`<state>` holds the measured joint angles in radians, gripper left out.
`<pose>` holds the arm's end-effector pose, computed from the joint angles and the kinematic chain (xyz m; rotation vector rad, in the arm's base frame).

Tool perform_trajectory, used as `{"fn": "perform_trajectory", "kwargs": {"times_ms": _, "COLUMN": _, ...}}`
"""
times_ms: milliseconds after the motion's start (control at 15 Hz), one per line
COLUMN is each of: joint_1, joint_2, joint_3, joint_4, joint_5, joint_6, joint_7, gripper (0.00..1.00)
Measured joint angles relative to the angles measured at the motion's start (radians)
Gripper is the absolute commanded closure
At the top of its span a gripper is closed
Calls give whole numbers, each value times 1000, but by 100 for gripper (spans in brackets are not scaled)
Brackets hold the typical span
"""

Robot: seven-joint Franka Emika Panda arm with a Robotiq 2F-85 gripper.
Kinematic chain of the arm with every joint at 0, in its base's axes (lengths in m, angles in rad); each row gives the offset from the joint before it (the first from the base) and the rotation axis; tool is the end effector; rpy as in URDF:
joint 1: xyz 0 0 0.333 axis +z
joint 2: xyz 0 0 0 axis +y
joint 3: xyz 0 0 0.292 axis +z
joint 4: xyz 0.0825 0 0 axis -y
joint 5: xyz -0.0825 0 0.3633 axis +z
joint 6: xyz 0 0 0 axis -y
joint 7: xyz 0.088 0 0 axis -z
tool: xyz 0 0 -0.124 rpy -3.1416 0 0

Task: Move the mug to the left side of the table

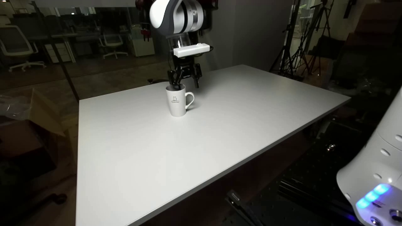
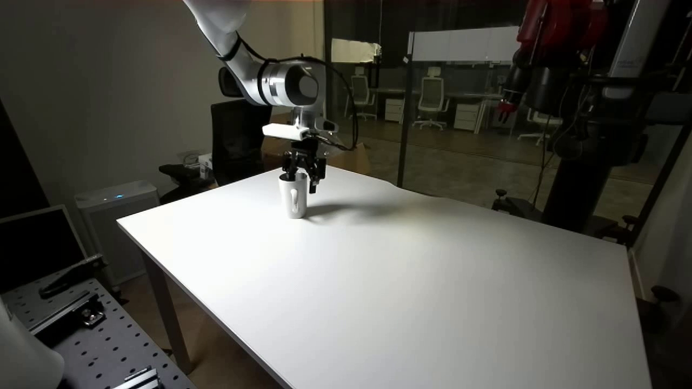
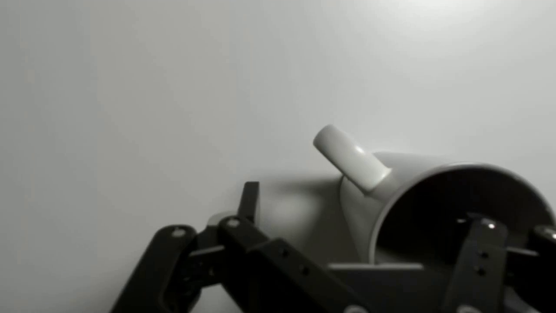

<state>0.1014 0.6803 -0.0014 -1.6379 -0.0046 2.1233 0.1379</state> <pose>0.6295 0.0630 0.1830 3.0990 -0.0540 -0.3000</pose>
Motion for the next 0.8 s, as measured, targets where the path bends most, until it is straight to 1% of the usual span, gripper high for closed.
{"fn": "perform_trajectory", "kwargs": {"times_ms": 400, "joint_1": 11, "joint_2": -17, "joint_3": -11, "joint_4": 42, "joint_5": -54, "joint_6": -2, "joint_7": 1, "gripper": 0}}
{"fn": "perform_trajectory", "kwargs": {"times_ms": 600, "joint_1": 18, "joint_2": -47, "joint_3": -8, "joint_4": 55, "joint_5": -56, "joint_6": -9, "joint_7": -1, "gripper": 0}}
{"fn": "perform_trajectory", "kwargs": {"times_ms": 800, "joint_1": 16, "joint_2": -39, "joint_3": -7, "joint_4": 52, "joint_5": -56, "joint_6": -7, "joint_7": -3, "gripper": 0}}
